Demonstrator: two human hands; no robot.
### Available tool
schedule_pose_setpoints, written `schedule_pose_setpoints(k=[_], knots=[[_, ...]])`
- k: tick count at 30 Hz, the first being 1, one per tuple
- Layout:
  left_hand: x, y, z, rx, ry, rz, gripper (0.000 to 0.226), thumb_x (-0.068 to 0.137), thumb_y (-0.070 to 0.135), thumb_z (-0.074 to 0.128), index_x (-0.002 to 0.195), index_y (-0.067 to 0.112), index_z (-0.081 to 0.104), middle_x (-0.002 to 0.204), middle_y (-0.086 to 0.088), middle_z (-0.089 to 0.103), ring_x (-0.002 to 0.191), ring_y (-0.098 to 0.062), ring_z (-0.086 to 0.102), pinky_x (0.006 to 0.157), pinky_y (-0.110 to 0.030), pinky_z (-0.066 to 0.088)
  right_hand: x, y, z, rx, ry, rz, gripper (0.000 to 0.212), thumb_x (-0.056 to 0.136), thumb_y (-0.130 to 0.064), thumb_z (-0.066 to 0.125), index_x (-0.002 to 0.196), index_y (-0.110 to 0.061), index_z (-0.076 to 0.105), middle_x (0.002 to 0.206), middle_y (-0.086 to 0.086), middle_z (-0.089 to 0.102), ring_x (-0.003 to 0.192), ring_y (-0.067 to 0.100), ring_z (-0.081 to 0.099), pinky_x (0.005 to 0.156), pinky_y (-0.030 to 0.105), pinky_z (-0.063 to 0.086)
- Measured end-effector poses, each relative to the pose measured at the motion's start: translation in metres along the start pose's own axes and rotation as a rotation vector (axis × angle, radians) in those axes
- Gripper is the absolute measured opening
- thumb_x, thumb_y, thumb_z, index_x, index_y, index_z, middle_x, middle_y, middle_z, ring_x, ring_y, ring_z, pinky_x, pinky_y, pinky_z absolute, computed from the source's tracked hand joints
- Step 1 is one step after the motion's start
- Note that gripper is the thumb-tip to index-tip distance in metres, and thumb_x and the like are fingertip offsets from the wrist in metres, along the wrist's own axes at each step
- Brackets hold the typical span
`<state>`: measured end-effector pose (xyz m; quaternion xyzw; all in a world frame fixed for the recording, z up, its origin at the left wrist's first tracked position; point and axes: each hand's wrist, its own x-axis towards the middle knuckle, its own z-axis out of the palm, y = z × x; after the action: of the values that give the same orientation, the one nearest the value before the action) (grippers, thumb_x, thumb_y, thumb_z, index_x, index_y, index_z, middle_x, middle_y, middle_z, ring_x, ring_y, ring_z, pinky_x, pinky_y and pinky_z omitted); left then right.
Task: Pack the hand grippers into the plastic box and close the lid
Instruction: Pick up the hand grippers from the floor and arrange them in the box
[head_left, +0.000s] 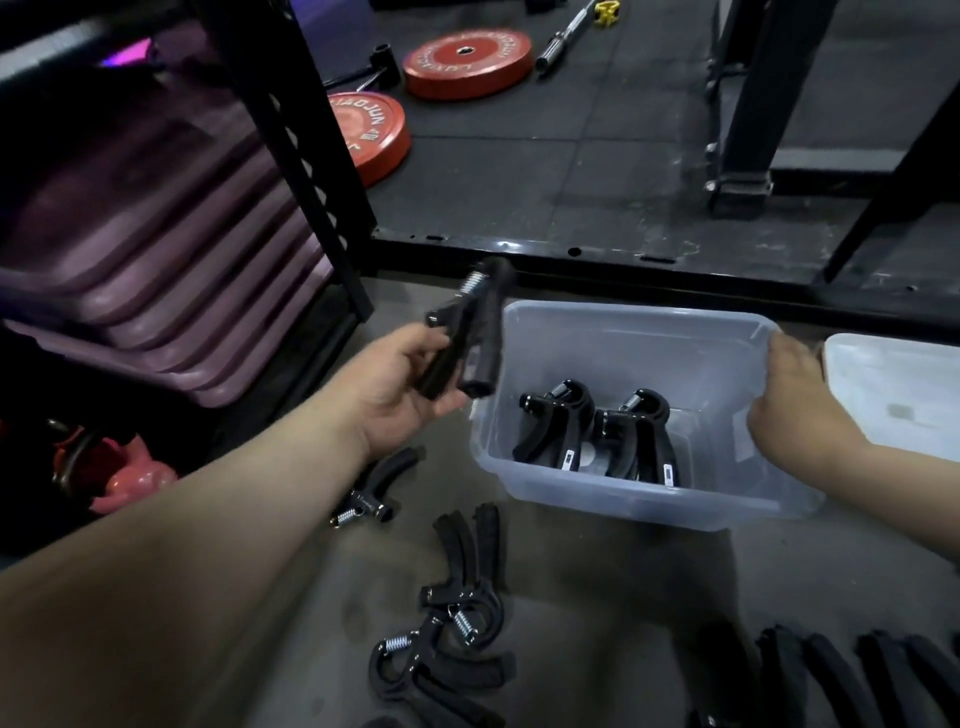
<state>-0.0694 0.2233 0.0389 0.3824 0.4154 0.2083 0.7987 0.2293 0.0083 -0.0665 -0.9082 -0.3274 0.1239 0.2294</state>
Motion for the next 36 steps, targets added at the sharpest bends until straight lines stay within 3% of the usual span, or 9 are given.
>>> schedule_pose_setpoints(k=[8,15,18,21,23,25,29,32,36], knots=[[0.026,-0.046,0.062,0.477,-0.162,-0.026,0.024,0.092,0.013,0.066,0.109,-0.003,0.061,0.074,-0.013,0.062,0.052,-0.019,0.055,0.041,-0.025,0.046,-0.002,0.000,0.002,0.004,0.022,-0.028,0.073,0.083,0.010,0.039,0.152,-0.004,0.018,0.157,0.014,0.018,0.145,0.029,0.022,0.118,0.042,0.024],[0.061,-0.075,0.080,0.832,-0.018,-0.023,0.016,0.095,0.008,0.053,0.109,0.002,0.059,0.088,-0.015,0.065,0.061,-0.022,0.064,0.048,-0.029,0.056,-0.001,0.003,0.001,0.034,0.018,-0.037,0.075,0.082,0.008,0.038,0.152,-0.010,0.019,0.157,0.011,0.020,0.145,0.027,0.023,0.117,0.045,0.025],[0.083,-0.084,0.082,1.010,0.023,-0.023,0.017,0.093,0.015,0.053,0.107,0.010,0.059,0.099,-0.014,0.068,0.077,-0.031,0.070,0.065,-0.042,0.062,-0.003,0.002,0.000,0.032,0.025,-0.044,0.074,0.083,0.006,0.038,0.152,-0.009,0.019,0.157,0.012,0.020,0.144,0.027,0.023,0.118,0.045,0.024],[0.095,-0.088,0.079,1.293,0.063,0.019,0.021,0.096,0.031,0.050,0.105,0.012,0.055,0.098,-0.006,0.062,0.088,-0.029,0.064,0.081,-0.038,0.055,-0.003,0.001,0.000,0.027,0.032,-0.045,0.072,0.082,0.005,0.037,0.152,-0.008,0.021,0.155,0.013,0.023,0.143,0.028,0.025,0.117,0.046,0.025],[0.100,-0.093,0.075,1.405,0.055,0.008,0.026,0.100,0.034,0.043,0.091,0.011,0.051,0.089,-0.005,0.057,0.085,-0.027,0.058,0.074,-0.032,0.046,-0.003,0.001,-0.001,0.026,0.034,-0.047,0.073,0.082,0.005,0.037,0.152,-0.008,0.020,0.155,0.012,0.024,0.143,0.028,0.025,0.117,0.046,0.025],[0.104,-0.100,0.073,1.520,0.035,-0.033,0.031,0.102,0.031,0.040,0.081,0.011,0.052,0.085,-0.008,0.056,0.079,-0.027,0.056,0.068,-0.032,0.041,-0.004,0.000,-0.001,0.039,0.044,-0.048,0.072,0.083,0.004,0.037,0.151,-0.010,0.021,0.154,0.011,0.027,0.141,0.028,0.028,0.116,0.046,0.028],[0.102,-0.107,0.077,1.830,-0.045,-0.085,0.013,0.090,0.010,0.056,0.100,0.007,0.064,0.100,-0.011,0.065,0.087,-0.031,0.063,0.070,-0.033,0.047,-0.005,-0.002,-0.003,0.047,0.049,-0.049,0.071,0.083,0.004,0.038,0.151,-0.009,0.023,0.152,0.011,0.030,0.139,0.029,0.032,0.115,0.045,0.030],[0.103,-0.108,0.078,1.915,-0.074,-0.033,0.024,0.084,0.000,0.056,0.105,0.008,0.064,0.113,-0.011,0.064,0.098,-0.034,0.063,0.074,-0.035,0.047,-0.004,-0.001,-0.002,0.050,0.048,-0.048,0.071,0.082,0.004,0.039,0.150,-0.009,0.024,0.150,0.012,0.032,0.137,0.030,0.033,0.114,0.047,0.031],[0.104,-0.108,0.078,1.911,-0.107,-0.041,0.011,0.082,0.001,0.055,0.088,0.010,0.058,0.093,-0.008,0.059,0.080,-0.030,0.058,0.069,-0.033,0.047,-0.005,-0.003,-0.003,0.047,0.044,-0.039,0.071,0.083,0.004,0.039,0.151,-0.010,0.022,0.152,0.010,0.029,0.139,0.029,0.031,0.115,0.046,0.029]])
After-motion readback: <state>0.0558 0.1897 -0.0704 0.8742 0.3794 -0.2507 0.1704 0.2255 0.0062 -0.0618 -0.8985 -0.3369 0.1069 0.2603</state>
